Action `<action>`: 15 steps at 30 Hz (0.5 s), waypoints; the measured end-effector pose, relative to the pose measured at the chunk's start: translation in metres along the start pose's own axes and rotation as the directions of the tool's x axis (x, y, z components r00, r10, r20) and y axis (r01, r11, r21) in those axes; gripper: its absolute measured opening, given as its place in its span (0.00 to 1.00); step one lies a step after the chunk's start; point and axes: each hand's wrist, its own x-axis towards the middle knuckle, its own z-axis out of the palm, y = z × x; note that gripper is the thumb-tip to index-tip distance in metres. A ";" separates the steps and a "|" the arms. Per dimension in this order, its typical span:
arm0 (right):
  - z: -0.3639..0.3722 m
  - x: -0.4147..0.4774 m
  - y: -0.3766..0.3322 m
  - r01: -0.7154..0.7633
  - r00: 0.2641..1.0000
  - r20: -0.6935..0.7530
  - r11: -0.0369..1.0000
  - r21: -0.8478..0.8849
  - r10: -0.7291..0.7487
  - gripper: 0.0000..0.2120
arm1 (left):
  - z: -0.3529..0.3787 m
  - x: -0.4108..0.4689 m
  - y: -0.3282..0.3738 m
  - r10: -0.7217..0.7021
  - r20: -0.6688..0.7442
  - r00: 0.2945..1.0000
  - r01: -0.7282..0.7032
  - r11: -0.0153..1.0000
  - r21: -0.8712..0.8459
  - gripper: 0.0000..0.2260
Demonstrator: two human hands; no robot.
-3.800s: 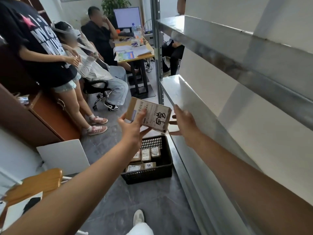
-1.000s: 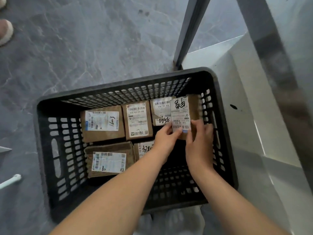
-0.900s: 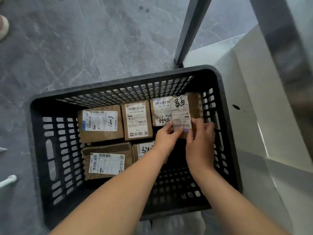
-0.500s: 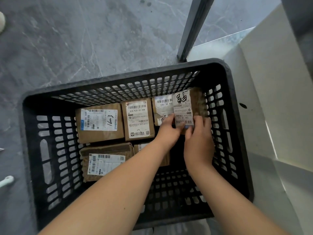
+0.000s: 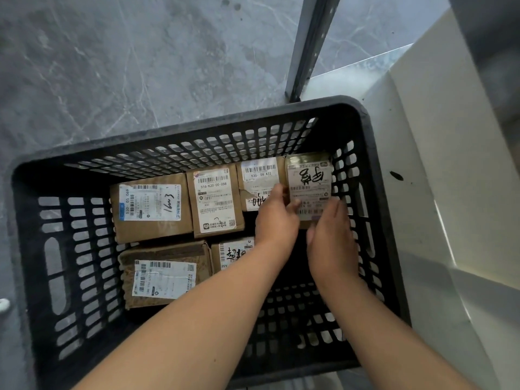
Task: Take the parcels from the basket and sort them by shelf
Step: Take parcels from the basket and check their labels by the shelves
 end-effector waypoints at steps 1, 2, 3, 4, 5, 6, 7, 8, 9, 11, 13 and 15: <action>0.003 -0.009 0.004 0.096 0.994 -0.045 0.994 -0.058 -0.098 0.30 | -0.001 0.004 0.002 0.001 0.021 1.000 -0.001 1.000 0.004 0.10; 0.006 -0.011 0.007 0.182 0.979 -0.075 0.978 -0.101 -0.190 0.34 | -0.001 0.008 0.002 0.005 0.046 0.999 -0.006 1.000 0.017 0.11; 0.009 -0.008 0.007 0.267 0.958 -0.059 0.949 -0.166 -0.280 0.37 | -0.003 0.012 0.002 0.018 0.062 0.998 -0.021 0.999 0.045 0.09; 0.012 -0.002 0.005 0.329 0.941 -0.009 0.920 -0.214 -0.338 0.38 | -0.005 0.015 0.004 0.034 0.060 0.998 -0.039 0.996 0.082 0.06; 0.015 0.006 0.002 0.350 0.936 0.047 0.909 -0.226 -0.349 0.38 | -0.008 0.019 0.007 0.060 0.048 0.997 -0.064 0.994 0.094 0.06; 0.016 0.013 -0.002 0.331 0.943 0.101 0.920 -0.210 -0.316 0.38 | -0.012 0.025 0.010 0.071 0.034 0.997 -0.075 0.989 0.129 0.10; 0.015 0.019 -0.005 0.294 0.951 0.155 0.941 -0.168 -0.269 0.37 | -0.014 0.033 0.014 0.084 0.019 0.996 -0.086 0.981 0.172 0.16; 0.014 0.023 -0.007 0.256 0.953 0.189 0.962 -0.096 -0.235 0.37 | -0.016 0.040 0.018 0.086 0.024 0.996 -0.089 0.972 0.218 0.21; 0.014 0.024 -0.006 0.233 0.950 0.218 0.972 -0.023 -0.222 0.37 | -0.019 0.049 0.021 0.057 0.008 0.998 -0.057 0.975 0.215 0.22; 0.012 0.018 -0.004 0.230 0.935 0.272 0.973 0.021 -0.227 0.40 | -0.021 0.055 0.027 0.051 -0.010 0.999 -0.047 0.960 0.275 0.15; 0.014 0.016 -0.001 0.261 0.945 0.225 0.963 -0.074 -0.238 0.42 | -0.020 0.049 0.027 0.205 0.054 0.977 -0.207 0.872 0.444 0.12; 0.014 0.020 -0.007 0.268 0.962 0.081 0.958 -0.103 -0.260 0.38 | -0.017 0.037 0.014 0.425 0.144 0.894 -0.438 0.757 0.486 0.24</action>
